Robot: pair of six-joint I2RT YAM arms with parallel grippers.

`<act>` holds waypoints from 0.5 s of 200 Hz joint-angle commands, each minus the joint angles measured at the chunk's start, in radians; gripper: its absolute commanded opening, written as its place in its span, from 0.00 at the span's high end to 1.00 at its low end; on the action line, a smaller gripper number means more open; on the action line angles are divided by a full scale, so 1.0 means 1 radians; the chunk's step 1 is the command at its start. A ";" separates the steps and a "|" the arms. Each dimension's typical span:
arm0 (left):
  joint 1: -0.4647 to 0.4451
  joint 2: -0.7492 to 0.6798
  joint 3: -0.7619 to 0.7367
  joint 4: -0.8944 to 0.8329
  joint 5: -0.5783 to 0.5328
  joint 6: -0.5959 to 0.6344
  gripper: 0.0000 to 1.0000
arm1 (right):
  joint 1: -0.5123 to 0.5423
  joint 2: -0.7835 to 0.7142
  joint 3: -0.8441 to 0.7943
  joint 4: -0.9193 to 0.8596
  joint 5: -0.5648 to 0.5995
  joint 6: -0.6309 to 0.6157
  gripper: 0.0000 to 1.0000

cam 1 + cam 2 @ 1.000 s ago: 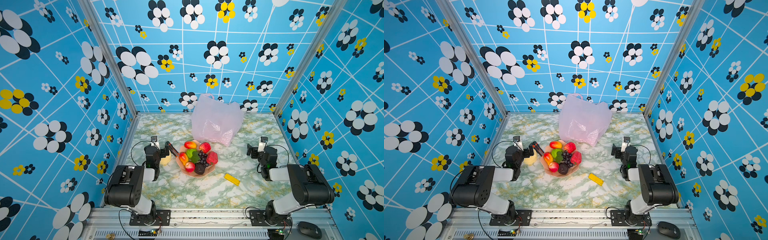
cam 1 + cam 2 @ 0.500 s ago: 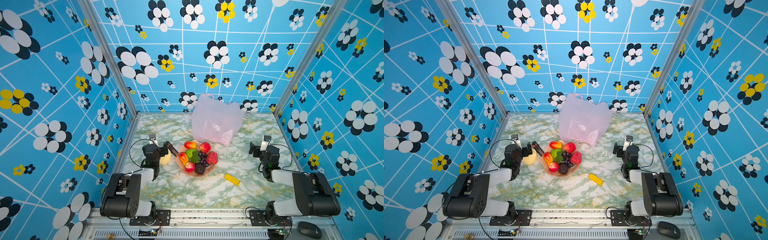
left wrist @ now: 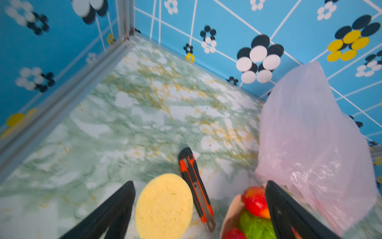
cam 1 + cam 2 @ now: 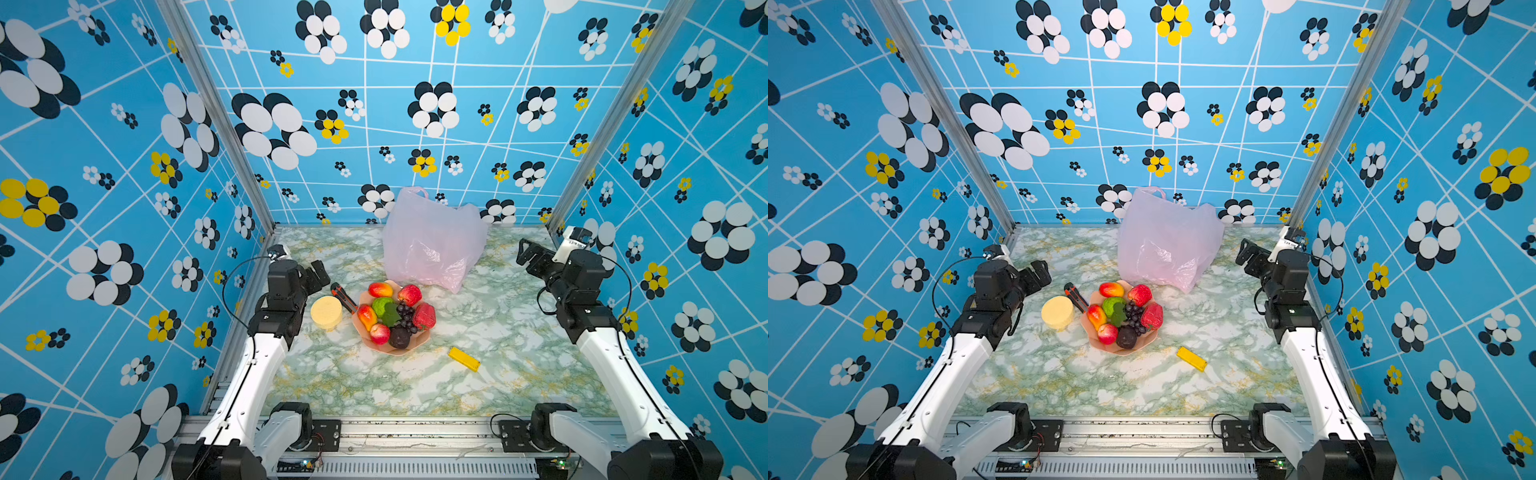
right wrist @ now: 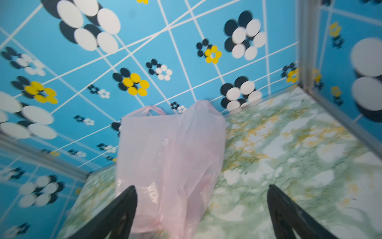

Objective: Place the fruits into the plastic bag

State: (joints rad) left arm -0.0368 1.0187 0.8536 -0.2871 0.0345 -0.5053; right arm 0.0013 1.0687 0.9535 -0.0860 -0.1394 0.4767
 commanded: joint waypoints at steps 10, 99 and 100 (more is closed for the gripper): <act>0.002 -0.055 -0.019 -0.230 0.325 -0.135 0.01 | 0.003 0.034 0.002 -0.282 -0.422 0.167 0.01; 0.001 -0.147 -0.160 -0.177 0.499 -0.267 0.01 | 0.150 0.004 -0.148 -0.330 -0.426 0.214 0.01; 0.002 -0.145 -0.161 -0.175 0.502 -0.268 0.01 | 0.151 0.005 -0.150 -0.327 -0.425 0.215 0.01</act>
State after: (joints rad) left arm -0.0368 0.8612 0.7177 -0.4744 0.4686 -0.7326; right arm 0.1051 1.0779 0.8371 -0.3981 -0.5529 0.6666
